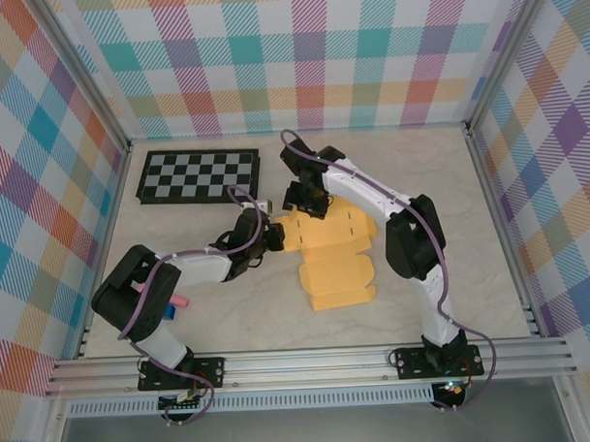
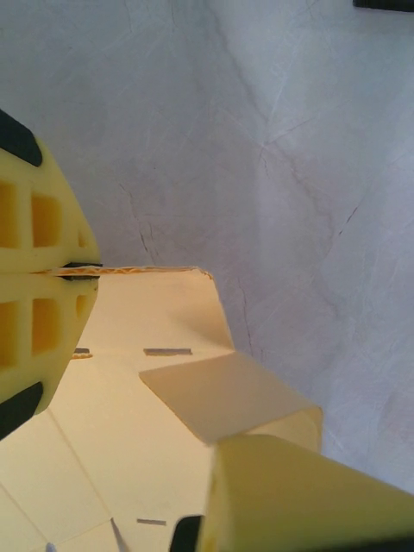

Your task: Fold the paper box

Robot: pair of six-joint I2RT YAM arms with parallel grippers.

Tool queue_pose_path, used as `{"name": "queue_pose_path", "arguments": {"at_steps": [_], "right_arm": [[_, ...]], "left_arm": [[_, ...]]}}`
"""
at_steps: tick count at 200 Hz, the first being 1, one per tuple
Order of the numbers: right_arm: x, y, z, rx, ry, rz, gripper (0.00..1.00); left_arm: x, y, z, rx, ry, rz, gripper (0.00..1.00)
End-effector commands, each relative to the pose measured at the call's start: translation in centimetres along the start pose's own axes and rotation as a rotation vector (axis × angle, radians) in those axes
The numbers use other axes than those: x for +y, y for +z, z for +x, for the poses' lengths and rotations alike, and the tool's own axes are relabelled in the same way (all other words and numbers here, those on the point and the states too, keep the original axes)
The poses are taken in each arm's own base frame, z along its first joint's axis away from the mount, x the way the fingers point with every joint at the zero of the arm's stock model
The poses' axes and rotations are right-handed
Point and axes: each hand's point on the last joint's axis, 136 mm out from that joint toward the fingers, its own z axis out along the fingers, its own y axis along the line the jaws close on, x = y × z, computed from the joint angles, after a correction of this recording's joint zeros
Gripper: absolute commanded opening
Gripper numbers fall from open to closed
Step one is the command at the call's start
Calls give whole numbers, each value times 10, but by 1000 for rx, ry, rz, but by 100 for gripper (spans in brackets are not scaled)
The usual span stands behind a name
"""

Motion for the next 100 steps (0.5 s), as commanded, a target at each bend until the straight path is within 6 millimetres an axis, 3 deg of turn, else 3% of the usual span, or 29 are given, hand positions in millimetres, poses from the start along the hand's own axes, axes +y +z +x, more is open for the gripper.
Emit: {"name": "queue_pose_path", "arguments": {"at_steps": [1, 76, 100], "right_arm": [[-17, -4, 6, -8, -28, 51, 58], [-40, -7, 0, -73, -99, 137, 53], [-36, -15, 0, -69, -123, 112, 53]], "left_arm": [[-5, -8, -10, -50, 18, 10, 0], [-5, -8, -9, -50, 22, 13, 0], [-4, -9, -9, -46, 30, 9, 0]]}}
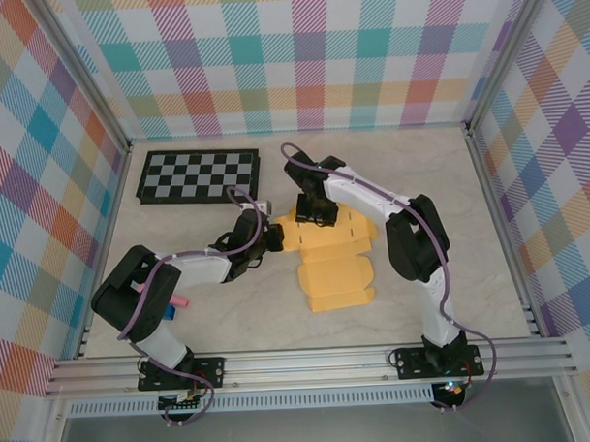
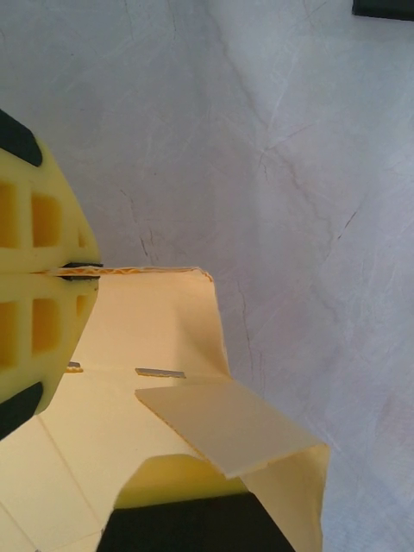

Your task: Fold the paper box

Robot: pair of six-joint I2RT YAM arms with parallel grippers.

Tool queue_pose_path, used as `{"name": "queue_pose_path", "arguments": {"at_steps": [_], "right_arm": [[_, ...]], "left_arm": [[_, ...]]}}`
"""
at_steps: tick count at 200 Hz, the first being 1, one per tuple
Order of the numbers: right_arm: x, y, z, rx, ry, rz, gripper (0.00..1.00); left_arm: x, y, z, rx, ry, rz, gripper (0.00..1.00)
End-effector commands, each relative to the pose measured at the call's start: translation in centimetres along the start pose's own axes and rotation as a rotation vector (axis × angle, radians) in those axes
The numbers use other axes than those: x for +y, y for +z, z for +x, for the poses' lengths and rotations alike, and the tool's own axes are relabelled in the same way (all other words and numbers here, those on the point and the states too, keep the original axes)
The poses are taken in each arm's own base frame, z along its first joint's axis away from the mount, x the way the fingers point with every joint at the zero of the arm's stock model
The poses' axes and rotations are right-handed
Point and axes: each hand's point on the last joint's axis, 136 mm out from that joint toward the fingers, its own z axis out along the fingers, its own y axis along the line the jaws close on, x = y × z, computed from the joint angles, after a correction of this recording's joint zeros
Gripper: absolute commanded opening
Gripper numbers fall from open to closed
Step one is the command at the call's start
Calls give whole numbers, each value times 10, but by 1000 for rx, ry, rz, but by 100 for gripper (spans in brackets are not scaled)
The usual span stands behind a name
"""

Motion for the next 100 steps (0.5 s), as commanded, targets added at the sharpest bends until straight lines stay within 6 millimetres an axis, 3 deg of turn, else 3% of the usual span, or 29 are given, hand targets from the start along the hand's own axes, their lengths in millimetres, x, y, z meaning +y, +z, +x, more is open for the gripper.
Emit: {"name": "queue_pose_path", "arguments": {"at_steps": [1, 27, 51, 69, 81, 100], "right_arm": [[-2, -28, -6, -41, -42, -25, 53], [8, -69, -6, -74, -100, -134, 54], [-12, -107, -19, -150, -79, -172, 56], [-37, -122, -30, -119, 68, -213, 59], [-57, -128, -27, -47, 286, -203, 61], [-38, -136, -20, 54, 457, -376, 65]], "left_arm": [[-6, -8, -9, -36, 29, 12, 0], [-3, -10, -9, -37, 48, -1, 0], [-4, -13, -15, -57, 86, -11, 0], [-7, -17, -23, -89, 120, -16, 0], [-9, -22, -30, -123, 132, -31, 0], [-12, -29, -40, -178, 145, -42, 0]]}}
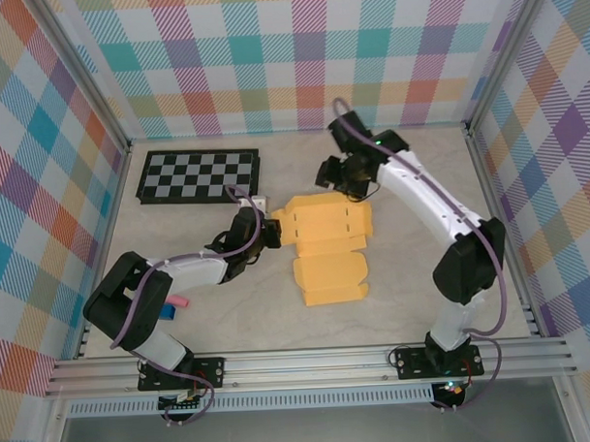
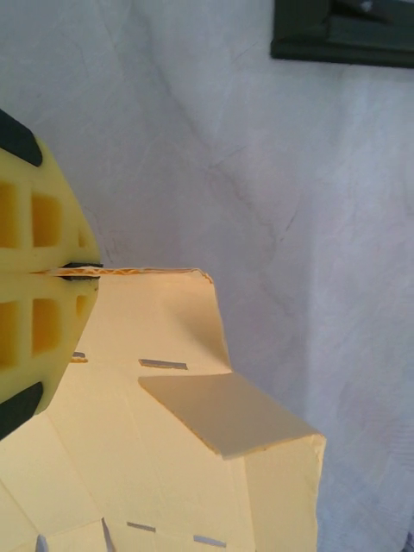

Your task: Fold the paper box

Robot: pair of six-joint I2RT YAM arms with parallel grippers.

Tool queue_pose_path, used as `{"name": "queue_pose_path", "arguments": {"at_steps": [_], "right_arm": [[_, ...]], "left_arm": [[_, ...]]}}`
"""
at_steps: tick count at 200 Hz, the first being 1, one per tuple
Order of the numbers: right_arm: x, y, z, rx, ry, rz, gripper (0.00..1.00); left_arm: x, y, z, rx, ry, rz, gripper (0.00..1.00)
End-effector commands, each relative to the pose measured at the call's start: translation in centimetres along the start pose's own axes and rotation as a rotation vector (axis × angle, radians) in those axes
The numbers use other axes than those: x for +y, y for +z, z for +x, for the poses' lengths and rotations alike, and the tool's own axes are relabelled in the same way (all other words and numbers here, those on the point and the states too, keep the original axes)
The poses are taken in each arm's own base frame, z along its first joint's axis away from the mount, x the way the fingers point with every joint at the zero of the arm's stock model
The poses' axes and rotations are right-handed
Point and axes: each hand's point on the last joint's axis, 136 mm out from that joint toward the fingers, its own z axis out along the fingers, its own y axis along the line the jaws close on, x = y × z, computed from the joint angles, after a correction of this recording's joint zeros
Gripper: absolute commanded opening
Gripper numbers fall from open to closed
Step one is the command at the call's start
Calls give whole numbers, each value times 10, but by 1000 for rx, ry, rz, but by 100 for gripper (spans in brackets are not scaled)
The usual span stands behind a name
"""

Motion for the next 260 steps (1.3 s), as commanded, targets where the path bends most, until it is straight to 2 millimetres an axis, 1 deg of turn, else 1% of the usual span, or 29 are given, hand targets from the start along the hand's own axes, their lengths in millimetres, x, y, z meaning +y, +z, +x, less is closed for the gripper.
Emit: {"name": "queue_pose_path", "arguments": {"at_steps": [1, 8, 17, 24, 38, 46, 58, 78, 111, 127, 132, 146, 161, 174, 185, 189, 199, 210, 226, 234, 253, 260], "right_arm": [[1, 1, 23, 165, 304, -83, 66], [8, 4, 27, 188, 380, -130, 69], [22, 10, 27, 212, 452, -216, 70], [29, 16, 26, 232, 500, -252, 70], [37, 28, 20, 244, 566, -281, 70], [44, 31, 15, 239, 583, -305, 70], [48, 37, 7, 224, 616, -308, 71], [48, 51, -1, 222, 680, -285, 71], [37, 77, 10, 273, 785, -201, 71], [30, 85, 8, 250, 800, -168, 70], [28, 88, 8, 246, 805, -158, 69], [27, 91, 5, 234, 805, -147, 60], [30, 93, 3, 229, 793, -156, 43], [29, 97, 7, 237, 791, -152, 29], [29, 101, 9, 242, 783, -159, 27], [29, 102, 11, 247, 781, -159, 24], [28, 105, 12, 242, 770, -167, 20], [24, 104, 12, 226, 758, -166, 17], [20, 102, 10, 189, 725, -175, 10], [21, 101, 8, 172, 704, -201, 6], [26, 99, 3, 124, 647, -294, 2], [26, 98, 2, 107, 633, -311, 2]], "left_arm": [[-7, -13, -18, -92, 54, -20, 0], [-8, -15, -20, -107, 63, -25, 0], [-11, -17, -22, -125, 75, -24, 0], [-12, -17, -22, -133, 82, -24, 0], [-14, -17, -20, -142, 93, -29, 0], [-13, -17, -18, -145, 97, -38, 0], [-14, -16, -17, -157, 96, -40, 0], [-11, -16, -13, -166, 93, -55, 0], [-8, -17, -14, -178, 84, -69, 0], [-7, -17, -15, -186, 77, -73, 0], [-7, -17, -15, -188, 76, -72, 0], [-6, -16, -15, -186, 75, -81, 0], [-4, -15, -14, -184, 64, -87, 0], [-3, -13, -12, -183, 52, -88, 0], [-2, -13, -11, -183, 44, -94, 0], [-1, -12, -11, -184, 42, -97, 0], [0, -11, -11, -186, 35, -101, 0], [0, -11, -10, -185, 28, -104, 0], [0, -9, -9, -183, 19, -104, 0], [-1, -9, -10, -183, 15, -102, 0], [-3, -8, -9, -179, 6, -90, 0], [-5, -8, -9, -177, 4, -80, 6]]}}
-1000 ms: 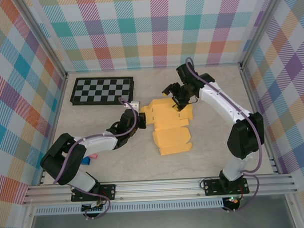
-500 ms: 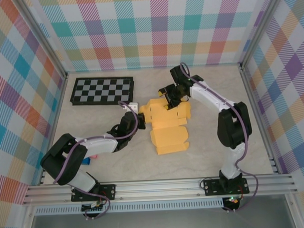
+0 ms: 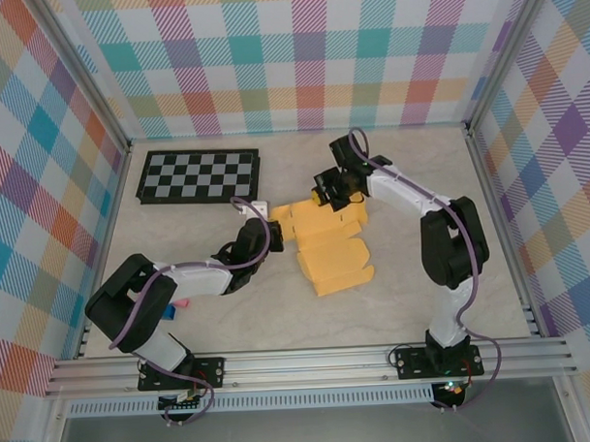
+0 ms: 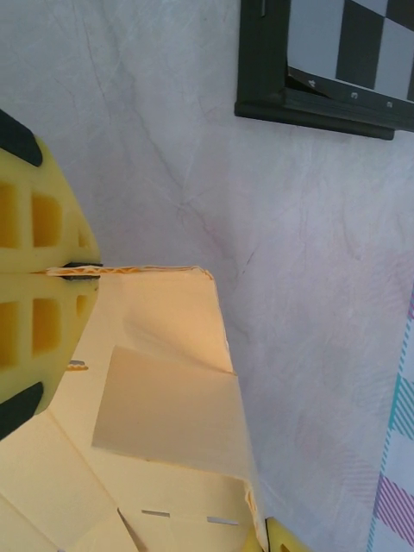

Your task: Fold the paper box

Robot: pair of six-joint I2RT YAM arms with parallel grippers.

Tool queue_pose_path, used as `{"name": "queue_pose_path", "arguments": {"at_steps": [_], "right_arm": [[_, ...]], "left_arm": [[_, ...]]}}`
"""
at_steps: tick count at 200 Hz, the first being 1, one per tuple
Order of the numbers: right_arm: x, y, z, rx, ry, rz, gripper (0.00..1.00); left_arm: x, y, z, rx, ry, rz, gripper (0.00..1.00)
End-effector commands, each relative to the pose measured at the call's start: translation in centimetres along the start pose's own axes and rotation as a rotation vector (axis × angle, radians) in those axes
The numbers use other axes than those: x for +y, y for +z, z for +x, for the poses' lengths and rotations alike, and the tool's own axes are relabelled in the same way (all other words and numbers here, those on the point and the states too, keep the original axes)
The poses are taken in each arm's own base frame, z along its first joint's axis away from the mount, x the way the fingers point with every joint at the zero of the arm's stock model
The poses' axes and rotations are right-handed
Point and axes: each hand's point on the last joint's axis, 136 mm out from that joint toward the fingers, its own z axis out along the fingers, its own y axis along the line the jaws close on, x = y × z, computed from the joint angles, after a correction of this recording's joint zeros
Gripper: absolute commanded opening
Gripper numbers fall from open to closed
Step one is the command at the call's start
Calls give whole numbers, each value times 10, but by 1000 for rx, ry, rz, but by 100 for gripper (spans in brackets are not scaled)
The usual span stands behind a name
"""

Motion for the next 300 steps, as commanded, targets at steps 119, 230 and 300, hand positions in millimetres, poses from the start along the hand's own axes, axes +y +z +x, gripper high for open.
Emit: {"name": "queue_pose_path", "arguments": {"at_steps": [119, 230, 300], "right_arm": [[29, -29, 9, 1, -394, -595, 0], [45, -22, 13, 67, -537, -821, 0], [28, 8, -11, 107, -532, -775, 0]], "left_arm": [[10, -73, -41, -35, -14, 74, 68], [12, -37, -46, -24, 259, 142, 75], [31, -22, -46, 10, 416, 165, 73]]}}
